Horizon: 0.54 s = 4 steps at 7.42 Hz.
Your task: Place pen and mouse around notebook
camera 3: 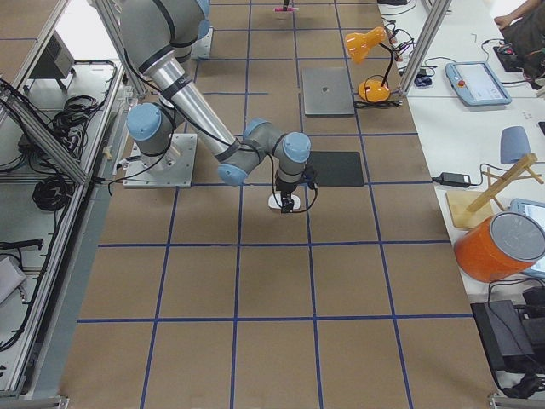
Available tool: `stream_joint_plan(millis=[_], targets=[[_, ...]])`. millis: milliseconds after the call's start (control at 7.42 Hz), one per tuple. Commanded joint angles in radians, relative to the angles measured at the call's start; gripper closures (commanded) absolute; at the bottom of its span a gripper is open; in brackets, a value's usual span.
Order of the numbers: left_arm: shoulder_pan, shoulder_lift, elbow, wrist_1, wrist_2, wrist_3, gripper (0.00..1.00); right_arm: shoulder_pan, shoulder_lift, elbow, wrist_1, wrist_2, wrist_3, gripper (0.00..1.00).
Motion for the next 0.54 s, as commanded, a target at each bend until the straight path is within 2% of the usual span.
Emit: stream_joint_plan(millis=[0,135,270,404], targets=[[-0.079,0.039,-0.004,-0.017,-0.002,-0.169,1.0,-0.004,0.013,-0.005,-0.001,0.007,0.0,0.27],[-0.085,0.05,-0.006,-0.024,-0.007,-0.238,1.0,-0.004,0.013,-0.008,-0.001,0.01,0.004,0.39],[-0.116,0.061,-0.004,-0.024,-0.022,-0.353,1.0,-0.004,0.012,-0.01,0.002,0.01,0.004,0.57],[-0.154,0.062,-0.004,-0.026,-0.027,-0.528,1.0,-0.004,0.001,-0.017,0.007,0.01,0.006,0.7]])
